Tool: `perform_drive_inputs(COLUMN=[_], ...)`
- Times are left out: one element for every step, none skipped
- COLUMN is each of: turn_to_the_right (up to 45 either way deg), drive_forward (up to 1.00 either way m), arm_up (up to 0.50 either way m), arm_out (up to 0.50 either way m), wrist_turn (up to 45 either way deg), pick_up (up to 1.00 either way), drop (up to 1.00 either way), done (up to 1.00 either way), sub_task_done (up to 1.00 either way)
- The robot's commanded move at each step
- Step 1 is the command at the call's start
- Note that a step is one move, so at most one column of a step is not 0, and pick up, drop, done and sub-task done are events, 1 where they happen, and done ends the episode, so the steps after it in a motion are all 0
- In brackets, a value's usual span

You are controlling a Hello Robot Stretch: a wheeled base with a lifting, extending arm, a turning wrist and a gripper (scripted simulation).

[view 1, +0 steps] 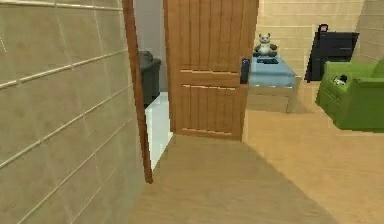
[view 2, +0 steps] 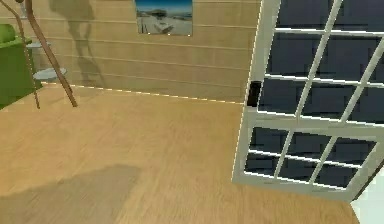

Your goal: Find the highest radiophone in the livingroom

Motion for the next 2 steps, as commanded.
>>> perform_drive_inputs(turn_to_the_right=[3.0,0.0], drive_forward=[0.0,1.0], arm_up=[0.0,0.0], arm_out=[0.0,0.0], wrist_turn=[0.0,0.0], pick_up=[0.0,0.0], drop=[0.0,0.0], done=[0.0,0.0], sub_task_done=[0.0,0.0])
